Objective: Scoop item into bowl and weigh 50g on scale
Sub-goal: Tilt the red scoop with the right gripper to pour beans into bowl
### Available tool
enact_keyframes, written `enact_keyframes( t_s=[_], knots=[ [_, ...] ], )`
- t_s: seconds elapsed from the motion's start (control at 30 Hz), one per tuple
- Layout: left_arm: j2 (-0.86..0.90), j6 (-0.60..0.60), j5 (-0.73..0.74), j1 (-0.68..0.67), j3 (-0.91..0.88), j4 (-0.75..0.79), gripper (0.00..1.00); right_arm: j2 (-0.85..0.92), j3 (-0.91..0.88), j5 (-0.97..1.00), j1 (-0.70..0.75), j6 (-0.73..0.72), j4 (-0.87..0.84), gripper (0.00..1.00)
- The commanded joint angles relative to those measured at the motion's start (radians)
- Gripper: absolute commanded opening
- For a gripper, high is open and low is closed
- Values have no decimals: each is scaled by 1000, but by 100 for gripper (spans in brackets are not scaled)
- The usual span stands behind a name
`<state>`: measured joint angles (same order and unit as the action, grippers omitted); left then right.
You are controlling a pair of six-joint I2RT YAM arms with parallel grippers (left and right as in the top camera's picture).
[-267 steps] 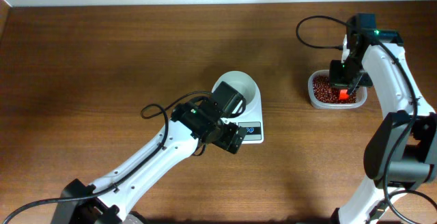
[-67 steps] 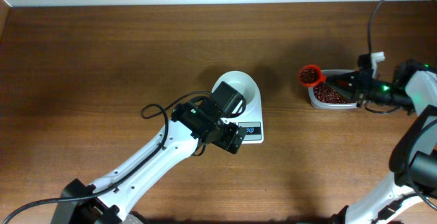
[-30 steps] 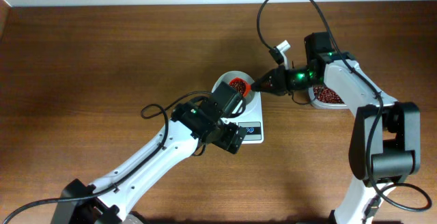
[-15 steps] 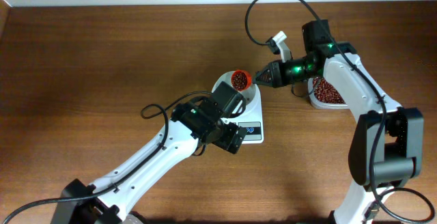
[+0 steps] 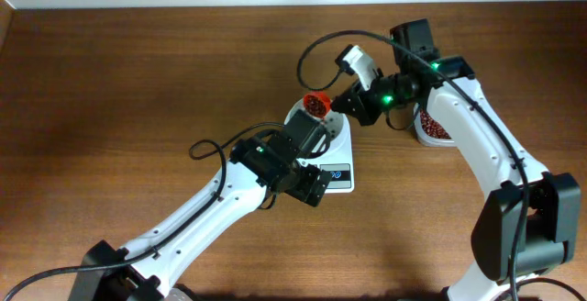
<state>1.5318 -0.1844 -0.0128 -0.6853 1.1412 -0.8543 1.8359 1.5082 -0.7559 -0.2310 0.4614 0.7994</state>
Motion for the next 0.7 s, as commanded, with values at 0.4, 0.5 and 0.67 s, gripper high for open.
enact_keyframes(
  t_s=[0.4, 0.5, 0.67],
  knots=[
    [7, -12, -10, -1, 19, 1, 99, -31, 29, 5, -3, 167, -19, 4],
    [7, -12, -10, -1, 19, 1, 99, -31, 29, 5, -3, 167, -17, 4],
    [7, -12, -10, -1, 19, 1, 99, -31, 29, 5, -3, 167, -18, 4]
  ],
)
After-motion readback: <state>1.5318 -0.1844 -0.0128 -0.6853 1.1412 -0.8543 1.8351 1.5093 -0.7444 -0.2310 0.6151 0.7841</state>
